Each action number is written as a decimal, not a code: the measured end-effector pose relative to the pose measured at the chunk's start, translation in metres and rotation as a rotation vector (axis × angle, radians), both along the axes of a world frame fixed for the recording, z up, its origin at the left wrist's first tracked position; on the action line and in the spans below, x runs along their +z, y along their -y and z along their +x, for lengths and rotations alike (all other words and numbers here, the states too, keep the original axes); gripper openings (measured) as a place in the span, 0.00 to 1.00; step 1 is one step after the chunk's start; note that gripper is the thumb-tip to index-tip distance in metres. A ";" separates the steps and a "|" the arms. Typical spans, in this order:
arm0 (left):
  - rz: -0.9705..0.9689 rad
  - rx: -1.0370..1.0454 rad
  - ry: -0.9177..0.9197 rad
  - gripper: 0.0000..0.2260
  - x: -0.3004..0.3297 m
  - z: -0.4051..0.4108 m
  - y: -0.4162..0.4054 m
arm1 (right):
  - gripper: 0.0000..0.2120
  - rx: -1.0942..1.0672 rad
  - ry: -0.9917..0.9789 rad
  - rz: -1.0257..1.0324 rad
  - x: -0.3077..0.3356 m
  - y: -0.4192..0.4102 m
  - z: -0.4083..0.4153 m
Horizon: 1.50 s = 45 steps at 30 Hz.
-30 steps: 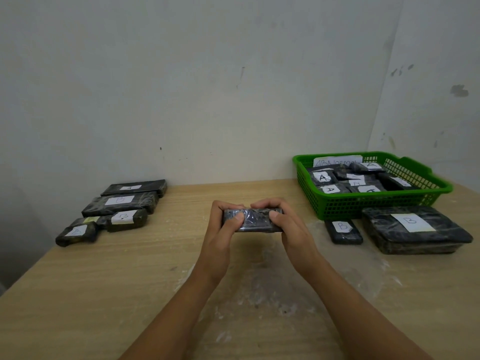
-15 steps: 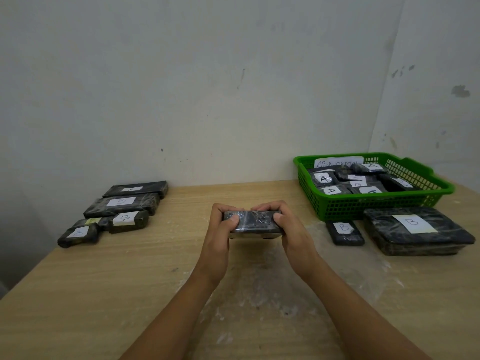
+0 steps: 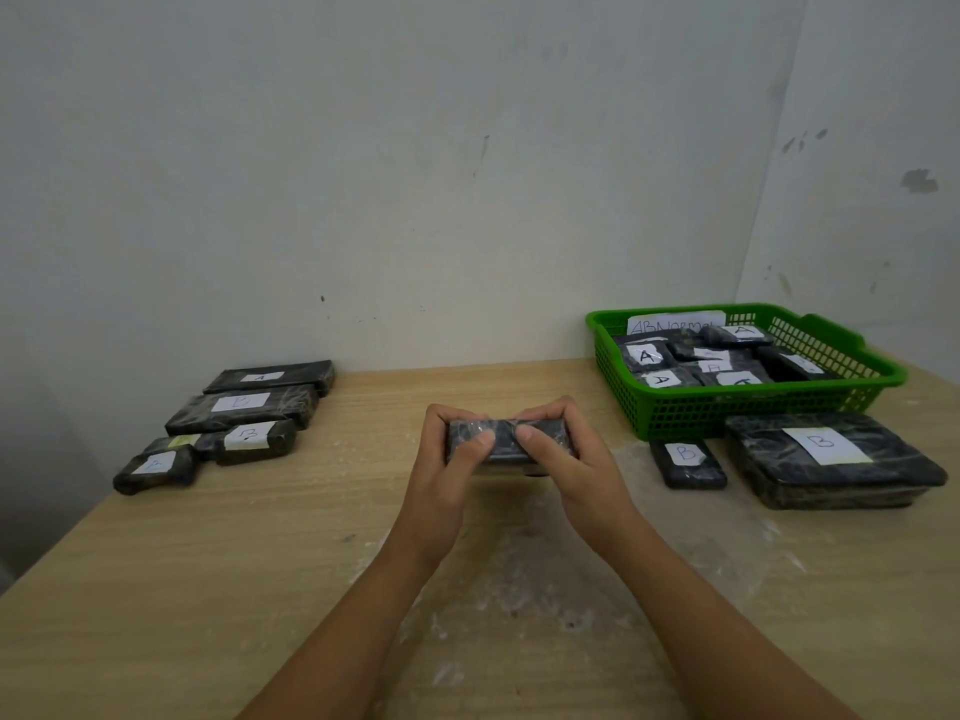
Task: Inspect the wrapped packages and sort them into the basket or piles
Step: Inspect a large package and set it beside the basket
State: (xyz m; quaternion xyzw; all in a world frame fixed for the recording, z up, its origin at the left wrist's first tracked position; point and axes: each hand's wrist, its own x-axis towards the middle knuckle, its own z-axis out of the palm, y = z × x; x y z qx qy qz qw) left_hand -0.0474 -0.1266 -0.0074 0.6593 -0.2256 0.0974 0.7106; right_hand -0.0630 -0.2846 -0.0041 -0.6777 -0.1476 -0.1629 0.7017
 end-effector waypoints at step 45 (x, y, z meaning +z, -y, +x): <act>-0.429 0.129 -0.369 0.22 0.016 0.022 -0.015 | 0.21 -0.243 -0.084 -0.134 -0.007 0.033 0.024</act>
